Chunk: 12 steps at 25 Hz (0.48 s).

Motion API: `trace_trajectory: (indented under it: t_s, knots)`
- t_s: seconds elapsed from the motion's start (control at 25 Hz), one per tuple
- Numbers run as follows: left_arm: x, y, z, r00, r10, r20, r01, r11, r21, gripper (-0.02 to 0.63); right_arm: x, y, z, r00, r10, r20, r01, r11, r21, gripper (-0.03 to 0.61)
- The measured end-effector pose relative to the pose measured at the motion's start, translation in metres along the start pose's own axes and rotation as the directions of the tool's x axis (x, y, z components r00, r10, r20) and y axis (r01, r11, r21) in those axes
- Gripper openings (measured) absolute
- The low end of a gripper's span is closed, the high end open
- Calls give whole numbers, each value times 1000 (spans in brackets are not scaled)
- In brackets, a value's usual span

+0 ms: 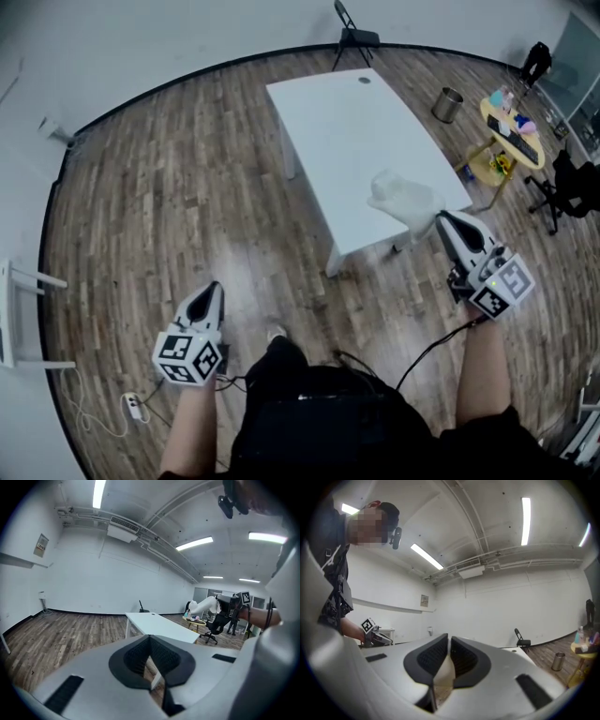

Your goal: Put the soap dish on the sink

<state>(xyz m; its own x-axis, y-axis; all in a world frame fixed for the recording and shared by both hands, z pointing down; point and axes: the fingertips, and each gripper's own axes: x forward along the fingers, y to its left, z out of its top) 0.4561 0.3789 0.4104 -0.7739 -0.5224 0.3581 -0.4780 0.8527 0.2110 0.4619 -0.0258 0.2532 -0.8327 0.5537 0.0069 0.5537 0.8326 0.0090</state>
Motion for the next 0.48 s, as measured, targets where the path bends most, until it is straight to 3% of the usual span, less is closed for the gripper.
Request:
trace_trajectory:
  t_s: [0.48]
  knots:
    - [55,94,55,999,-46,21,45,999,27,-11,92,-7,8,997,-73,-1,73,997,1,31]
